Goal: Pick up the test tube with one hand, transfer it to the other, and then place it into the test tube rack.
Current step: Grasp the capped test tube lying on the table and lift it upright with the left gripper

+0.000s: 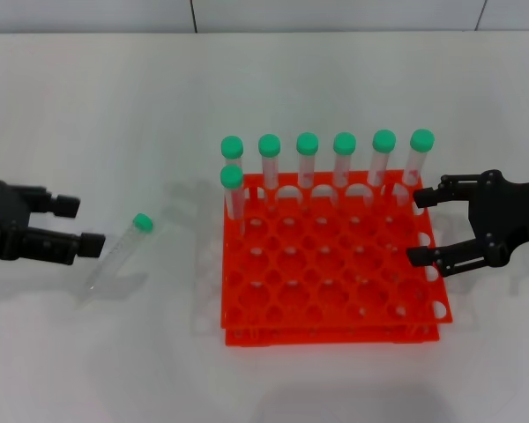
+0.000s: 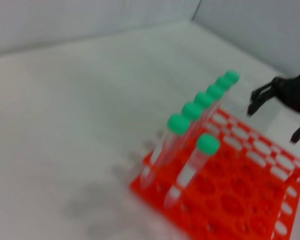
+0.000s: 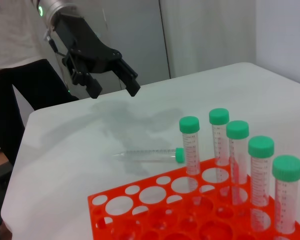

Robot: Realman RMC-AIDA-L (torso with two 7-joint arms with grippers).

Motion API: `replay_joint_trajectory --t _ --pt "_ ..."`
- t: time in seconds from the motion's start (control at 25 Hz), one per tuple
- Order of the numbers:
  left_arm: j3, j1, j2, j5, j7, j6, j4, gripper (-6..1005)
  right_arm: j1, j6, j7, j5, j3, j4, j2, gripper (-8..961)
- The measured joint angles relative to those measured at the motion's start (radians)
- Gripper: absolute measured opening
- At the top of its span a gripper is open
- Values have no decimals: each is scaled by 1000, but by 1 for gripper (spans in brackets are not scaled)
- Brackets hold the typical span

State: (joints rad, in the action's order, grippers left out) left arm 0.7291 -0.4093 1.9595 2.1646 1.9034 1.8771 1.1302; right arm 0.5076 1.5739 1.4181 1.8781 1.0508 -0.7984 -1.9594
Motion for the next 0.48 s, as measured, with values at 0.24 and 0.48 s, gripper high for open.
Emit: replay_joint_trajectory --t 0.24,0.48 --pt "22 -82 6 175 213 66 87 849 0 0 -22 2 0 -1 -3 872" --pt "103 -158 5 323 398 57 99 845 0 -4 -42 3 0 -1 -8 872"
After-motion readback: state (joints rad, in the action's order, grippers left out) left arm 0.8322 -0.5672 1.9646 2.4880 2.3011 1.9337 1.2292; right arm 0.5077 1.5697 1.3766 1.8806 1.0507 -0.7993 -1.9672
